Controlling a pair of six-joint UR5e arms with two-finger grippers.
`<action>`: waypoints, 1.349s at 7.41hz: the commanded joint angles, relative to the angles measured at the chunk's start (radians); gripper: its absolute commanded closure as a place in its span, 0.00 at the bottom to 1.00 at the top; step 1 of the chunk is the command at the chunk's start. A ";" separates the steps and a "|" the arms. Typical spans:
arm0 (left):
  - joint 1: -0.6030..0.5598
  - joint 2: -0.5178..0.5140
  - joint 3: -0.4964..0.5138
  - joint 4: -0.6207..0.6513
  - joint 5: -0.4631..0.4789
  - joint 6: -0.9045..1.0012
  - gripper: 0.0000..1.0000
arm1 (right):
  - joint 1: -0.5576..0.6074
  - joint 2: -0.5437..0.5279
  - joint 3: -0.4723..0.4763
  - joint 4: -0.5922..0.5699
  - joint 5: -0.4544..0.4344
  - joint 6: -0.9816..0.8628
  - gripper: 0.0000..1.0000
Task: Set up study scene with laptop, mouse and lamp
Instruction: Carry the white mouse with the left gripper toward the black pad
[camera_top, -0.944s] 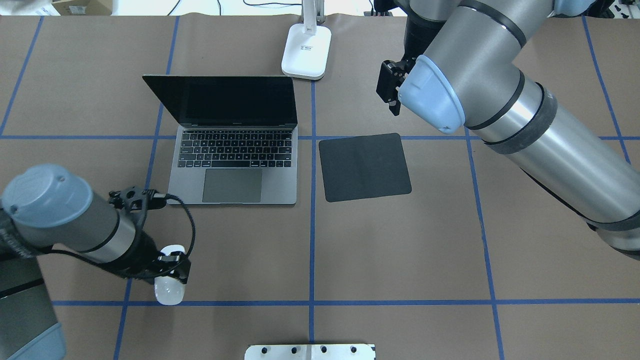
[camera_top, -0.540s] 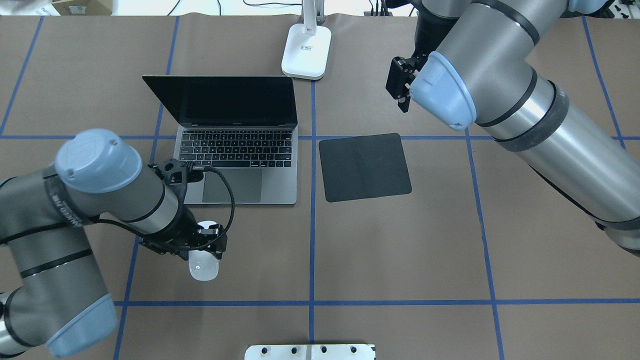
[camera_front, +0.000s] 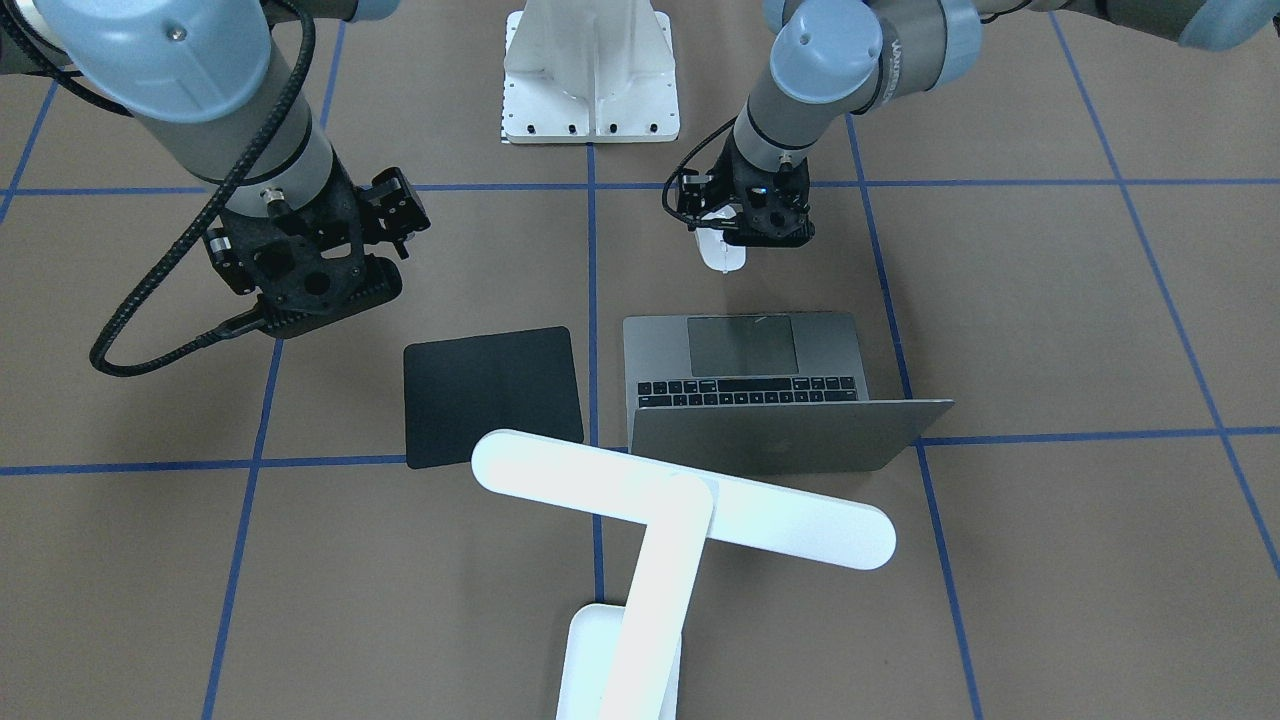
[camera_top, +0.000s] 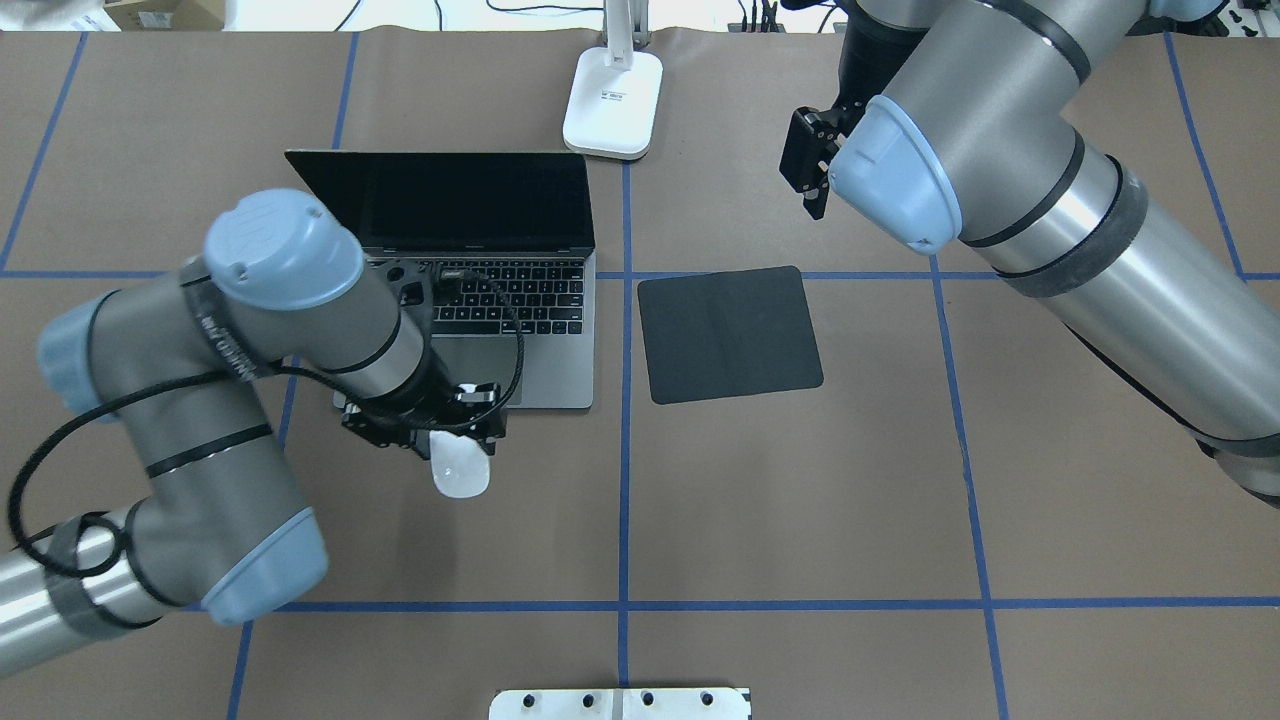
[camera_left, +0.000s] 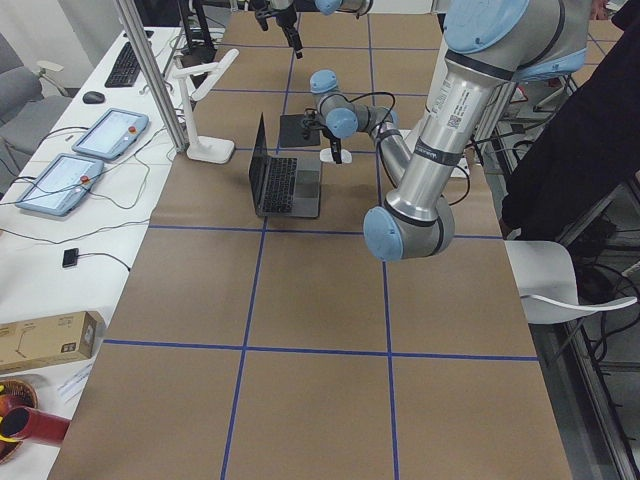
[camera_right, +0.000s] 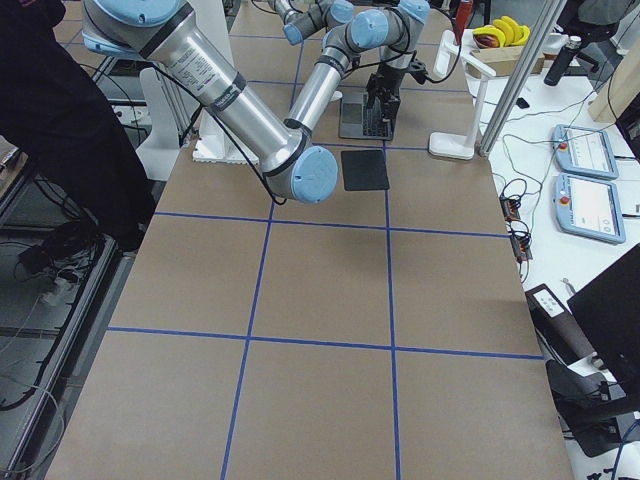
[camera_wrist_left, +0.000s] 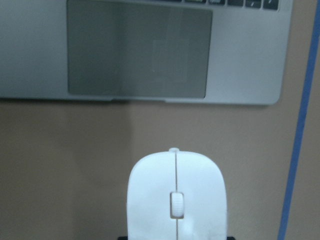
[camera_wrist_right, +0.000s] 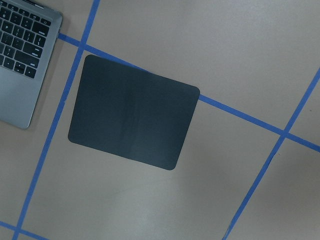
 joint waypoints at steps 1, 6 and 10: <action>-0.006 -0.121 0.116 -0.007 0.001 -0.003 0.33 | 0.002 -0.002 0.001 0.000 0.004 0.000 0.00; -0.003 -0.365 0.375 -0.010 0.004 -0.013 0.32 | 0.032 -0.025 0.001 0.000 0.009 -0.003 0.00; -0.003 -0.518 0.628 -0.127 0.013 -0.038 0.32 | 0.047 -0.033 0.001 0.000 0.012 -0.005 0.00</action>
